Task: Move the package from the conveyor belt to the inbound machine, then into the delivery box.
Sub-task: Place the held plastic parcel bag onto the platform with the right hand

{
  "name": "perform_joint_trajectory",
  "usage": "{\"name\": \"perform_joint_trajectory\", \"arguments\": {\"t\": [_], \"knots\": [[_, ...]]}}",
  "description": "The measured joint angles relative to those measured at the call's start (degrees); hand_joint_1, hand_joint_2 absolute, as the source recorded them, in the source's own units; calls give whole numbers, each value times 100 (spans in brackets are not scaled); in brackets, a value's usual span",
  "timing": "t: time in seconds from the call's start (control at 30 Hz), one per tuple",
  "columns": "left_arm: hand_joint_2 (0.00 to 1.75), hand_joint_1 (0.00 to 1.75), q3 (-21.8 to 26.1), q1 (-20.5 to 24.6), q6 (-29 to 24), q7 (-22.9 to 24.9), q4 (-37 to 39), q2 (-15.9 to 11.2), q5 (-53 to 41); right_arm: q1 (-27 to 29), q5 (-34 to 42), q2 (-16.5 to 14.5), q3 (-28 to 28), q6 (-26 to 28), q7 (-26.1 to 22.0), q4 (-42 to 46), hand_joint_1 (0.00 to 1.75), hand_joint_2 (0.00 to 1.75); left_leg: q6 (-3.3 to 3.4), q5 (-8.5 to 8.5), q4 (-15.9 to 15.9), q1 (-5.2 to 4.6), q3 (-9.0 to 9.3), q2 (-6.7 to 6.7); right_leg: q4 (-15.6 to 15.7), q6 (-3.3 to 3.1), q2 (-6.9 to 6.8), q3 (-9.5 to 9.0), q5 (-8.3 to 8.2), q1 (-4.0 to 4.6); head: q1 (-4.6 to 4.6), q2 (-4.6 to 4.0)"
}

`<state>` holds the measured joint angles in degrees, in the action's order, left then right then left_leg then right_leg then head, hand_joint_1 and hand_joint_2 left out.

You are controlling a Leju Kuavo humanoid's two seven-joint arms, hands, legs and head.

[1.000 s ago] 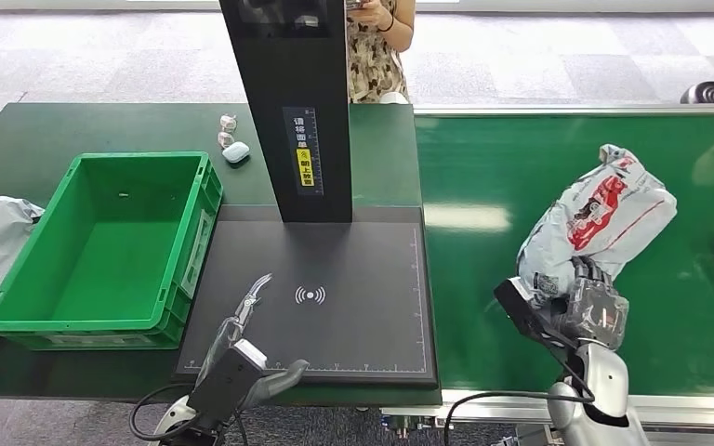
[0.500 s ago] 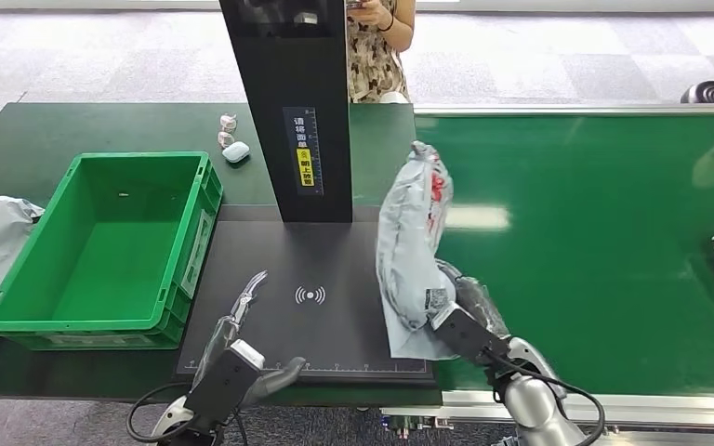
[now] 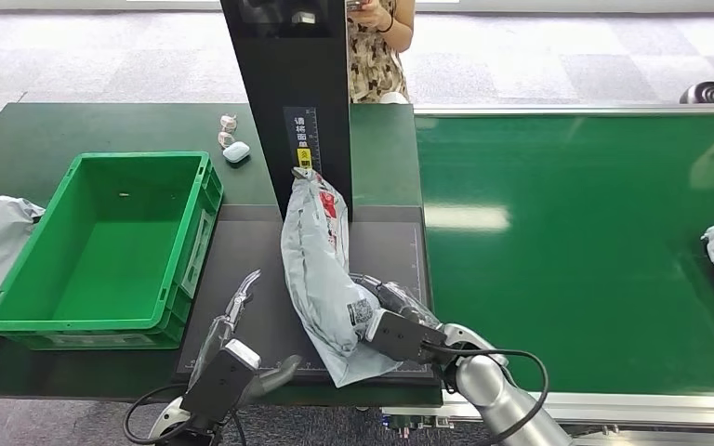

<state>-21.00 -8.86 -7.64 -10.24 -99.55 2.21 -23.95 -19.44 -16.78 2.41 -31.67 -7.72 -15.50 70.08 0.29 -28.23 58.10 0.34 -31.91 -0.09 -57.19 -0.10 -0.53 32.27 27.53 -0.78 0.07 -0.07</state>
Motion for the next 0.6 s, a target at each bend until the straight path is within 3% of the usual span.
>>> {"name": "perform_joint_trajectory", "arguments": {"t": [0.2, 0.43, 0.6], "knots": [[175, 0, 0, -12, -44, 1, -43, -2, -14, -260, -549, -19, -144, 957, 681, -480, 0, 175, 0, -1, 0, -1, -1, -1, 0, 0, 0, 1, 0, 1, 0, 0], [175, 0, 4, -8, -109, 1, -43, -4, -17, -316, -729, -18, -219, 1131, 931, -741, 0, 175, 0, -1, -1, -1, -1, 0, 0, -1, 0, 3, 1, 1, 0, 0], [175, 0, 15, 1, -204, -1, -43, -4, -87, -295, -487, -18, -223, 1124, 711, -811, 0, 175, 0, 0, 0, -1, 0, 0, 0, -1, 0, 3, 1, 1, 0, 0]]}}
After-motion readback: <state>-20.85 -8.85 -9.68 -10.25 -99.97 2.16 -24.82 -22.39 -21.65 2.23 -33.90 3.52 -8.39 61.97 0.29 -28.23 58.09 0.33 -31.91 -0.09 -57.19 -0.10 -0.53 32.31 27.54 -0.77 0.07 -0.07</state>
